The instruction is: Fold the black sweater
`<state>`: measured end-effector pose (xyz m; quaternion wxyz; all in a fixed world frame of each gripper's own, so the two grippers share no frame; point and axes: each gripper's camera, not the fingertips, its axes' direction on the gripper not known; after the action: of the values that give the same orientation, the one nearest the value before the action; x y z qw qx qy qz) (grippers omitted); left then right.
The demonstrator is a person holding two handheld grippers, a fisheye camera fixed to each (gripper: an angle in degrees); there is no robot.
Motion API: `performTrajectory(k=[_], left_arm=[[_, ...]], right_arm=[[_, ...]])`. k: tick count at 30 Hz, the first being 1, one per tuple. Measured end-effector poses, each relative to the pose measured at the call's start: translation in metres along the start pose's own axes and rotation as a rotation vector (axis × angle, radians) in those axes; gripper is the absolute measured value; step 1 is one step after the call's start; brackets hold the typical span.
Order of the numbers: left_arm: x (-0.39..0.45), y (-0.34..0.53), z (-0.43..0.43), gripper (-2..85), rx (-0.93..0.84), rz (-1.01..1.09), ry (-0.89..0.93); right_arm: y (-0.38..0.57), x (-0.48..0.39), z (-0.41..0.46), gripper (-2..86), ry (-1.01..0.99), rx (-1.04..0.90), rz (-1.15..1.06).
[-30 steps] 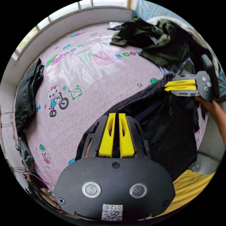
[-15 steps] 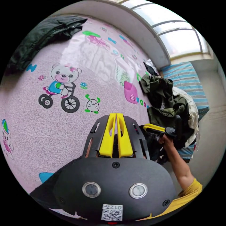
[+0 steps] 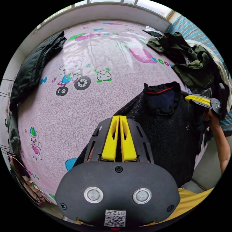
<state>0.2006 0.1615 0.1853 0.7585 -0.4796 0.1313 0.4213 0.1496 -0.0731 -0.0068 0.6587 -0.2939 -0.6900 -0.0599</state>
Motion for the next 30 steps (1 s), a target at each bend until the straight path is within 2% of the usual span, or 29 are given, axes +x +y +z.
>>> performTrajectory(k=[2, 3, 9, 14, 16, 20, 22, 24, 27, 30], left_arm=[[-0.003, -0.002, 0.002, 0.1, 0.031, -0.005, -0.019], [-0.004, -0.003, 0.002, 0.1, 0.032, -0.011, -0.020], [-0.029, 0.000, 0.012, -0.1, 0.035, -0.058, 0.100], [-0.061, 0.018, 0.024, 0.1, 0.086, -0.301, 0.315], [-0.060, 0.027, 0.017, 0.2, 0.132, -0.318, 0.271], [-0.028, 0.049, -0.006, 0.4, 0.237, -0.188, 0.241], [-0.006, 0.058, -0.005, 0.4, 0.209, -0.116, 0.217], [0.014, 0.067, 0.001, 0.4, 0.155, -0.070, 0.166], [0.031, 0.089, 0.013, 0.4, 0.102, -0.044, 0.136], [0.031, 0.109, 0.030, 0.3, 0.056, -0.082, 0.074]], right_arm=[[-0.001, -0.002, 0.015, 1.5, 0.083, -0.077, -0.002], [0.002, -0.003, 0.012, 1.3, 0.091, -0.026, -0.020], [-0.001, -0.006, 0.013, 0.8, 0.180, -0.071, -0.023], [0.008, -0.004, 0.007, 0.8, 0.159, -0.035, 0.020], [0.014, 0.002, 0.003, 0.9, 0.121, -0.005, 0.050], [0.018, 0.020, -0.003, 0.8, 0.001, -0.004, 0.170], [0.026, 0.036, -0.010, 0.7, -0.124, -0.010, 0.278], [0.041, 0.036, -0.028, 0.7, -0.168, 0.068, 0.310], [0.074, 0.014, -0.053, 0.6, -0.147, 0.113, 0.257], [0.112, -0.016, -0.056, 0.5, -0.073, 0.057, 0.190]])
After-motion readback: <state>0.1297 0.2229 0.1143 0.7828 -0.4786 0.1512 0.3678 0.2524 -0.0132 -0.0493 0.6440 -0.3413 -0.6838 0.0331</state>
